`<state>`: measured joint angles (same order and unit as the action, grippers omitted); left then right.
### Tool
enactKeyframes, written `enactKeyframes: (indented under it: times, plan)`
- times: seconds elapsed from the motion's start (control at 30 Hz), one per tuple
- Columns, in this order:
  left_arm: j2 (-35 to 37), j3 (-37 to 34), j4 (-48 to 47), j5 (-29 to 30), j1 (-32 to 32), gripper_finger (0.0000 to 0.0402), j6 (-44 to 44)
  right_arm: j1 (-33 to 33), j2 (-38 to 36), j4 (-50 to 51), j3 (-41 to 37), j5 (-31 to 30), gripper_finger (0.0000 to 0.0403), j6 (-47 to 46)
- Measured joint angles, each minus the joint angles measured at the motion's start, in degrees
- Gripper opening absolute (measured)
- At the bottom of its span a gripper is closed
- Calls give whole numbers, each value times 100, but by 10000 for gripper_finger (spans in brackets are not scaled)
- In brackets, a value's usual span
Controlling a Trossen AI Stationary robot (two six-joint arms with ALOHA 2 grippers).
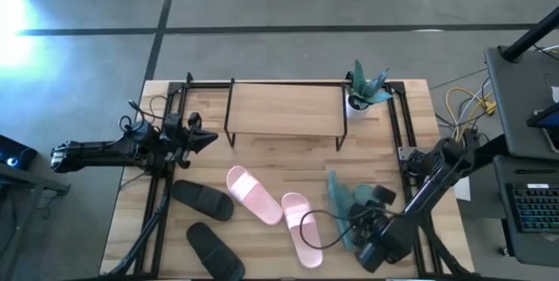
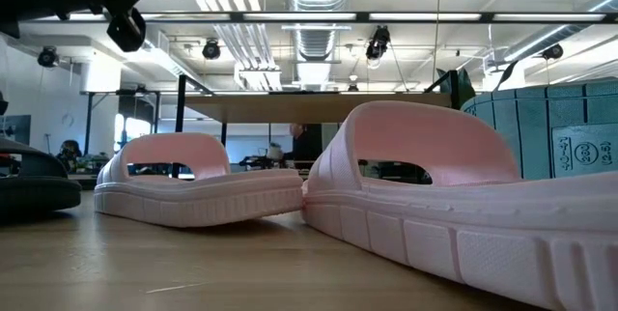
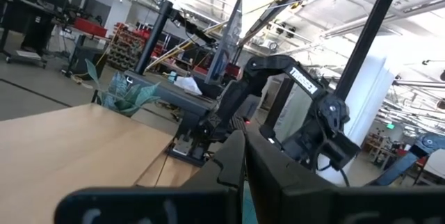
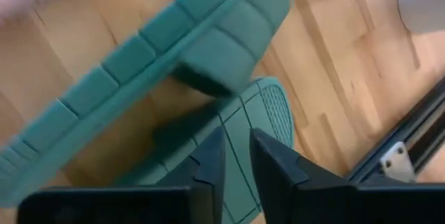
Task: Pick and place slides into the shelf
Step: Put the left green slide on the shelf
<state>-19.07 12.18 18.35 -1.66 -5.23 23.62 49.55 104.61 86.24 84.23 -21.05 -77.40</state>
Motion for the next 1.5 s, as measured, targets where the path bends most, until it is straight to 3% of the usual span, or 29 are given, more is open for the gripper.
enactKeyframes:
  times: [0.23, 0.4, 0.7, 1.03, 1.17, 1.37, 1.5]
  plan:
    - [3, -12, -13, 1, -2, 0, 4, 85, 209, 27, -19, -228, 159, 454]
    - [2, -35, -105, 76, -2, 0, 4, 79, 213, 13, -265, -721, 214, 518]
    - [8, -41, -143, 216, -1, 0, 10, 26, 213, -643, -941, -912, 241, 1138]
    - [3, -41, -140, 389, -2, 0, 162, -382, 204, -756, -1215, -1208, 192, 1323]
    - [3, -41, -141, 460, -1, 0, 168, -528, 191, -989, -1289, -1172, 142, 1510]
    - [5, -43, -142, 659, -2, 0, 168, -666, 182, -1380, -1297, -1176, 28, 1816]
    - [9, -43, -142, 670, -2, 0, 168, -779, 160, -1323, -1211, -1211, 15, 1710]
